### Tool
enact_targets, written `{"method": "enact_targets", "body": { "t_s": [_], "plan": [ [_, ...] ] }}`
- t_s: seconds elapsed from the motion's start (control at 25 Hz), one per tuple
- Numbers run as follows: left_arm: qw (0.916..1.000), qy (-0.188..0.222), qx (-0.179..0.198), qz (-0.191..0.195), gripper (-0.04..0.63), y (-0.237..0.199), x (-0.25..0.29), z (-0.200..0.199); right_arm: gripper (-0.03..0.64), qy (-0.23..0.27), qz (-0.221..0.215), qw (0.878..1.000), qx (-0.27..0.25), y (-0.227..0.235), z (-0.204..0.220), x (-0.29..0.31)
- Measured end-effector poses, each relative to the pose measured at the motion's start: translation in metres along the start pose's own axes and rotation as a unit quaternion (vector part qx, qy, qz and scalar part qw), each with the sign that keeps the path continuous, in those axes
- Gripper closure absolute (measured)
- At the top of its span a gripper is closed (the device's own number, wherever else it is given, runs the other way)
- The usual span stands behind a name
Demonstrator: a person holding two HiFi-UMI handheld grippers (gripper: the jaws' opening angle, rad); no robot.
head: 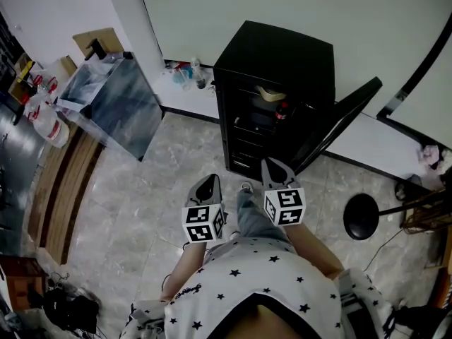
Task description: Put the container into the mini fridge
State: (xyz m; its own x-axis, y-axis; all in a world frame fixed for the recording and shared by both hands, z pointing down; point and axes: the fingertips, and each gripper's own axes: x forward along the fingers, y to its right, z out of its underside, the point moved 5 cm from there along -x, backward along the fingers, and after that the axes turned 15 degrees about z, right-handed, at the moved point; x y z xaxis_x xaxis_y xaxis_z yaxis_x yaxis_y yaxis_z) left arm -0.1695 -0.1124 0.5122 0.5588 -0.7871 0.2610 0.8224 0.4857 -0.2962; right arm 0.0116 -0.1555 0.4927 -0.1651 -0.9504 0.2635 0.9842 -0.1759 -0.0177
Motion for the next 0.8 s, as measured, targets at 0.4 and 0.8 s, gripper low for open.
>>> {"method": "enact_targets", "body": {
  "t_s": [0.4, 0.8],
  "plan": [
    [1.0000, -0.002, -0.001, 0.000, 0.583, -0.002, 0.002, 0.000, 0.624, -0.003, 0.000, 1.000, -0.014, 0.002, -0.001, -0.001],
    [1.0000, -0.005, -0.003, 0.001, 0.583, -0.002, 0.011, -0.002, 0.623, 0.007, -0.007, 1.000, -0.003, 0.007, -0.007, 0.004]
  ]
}}
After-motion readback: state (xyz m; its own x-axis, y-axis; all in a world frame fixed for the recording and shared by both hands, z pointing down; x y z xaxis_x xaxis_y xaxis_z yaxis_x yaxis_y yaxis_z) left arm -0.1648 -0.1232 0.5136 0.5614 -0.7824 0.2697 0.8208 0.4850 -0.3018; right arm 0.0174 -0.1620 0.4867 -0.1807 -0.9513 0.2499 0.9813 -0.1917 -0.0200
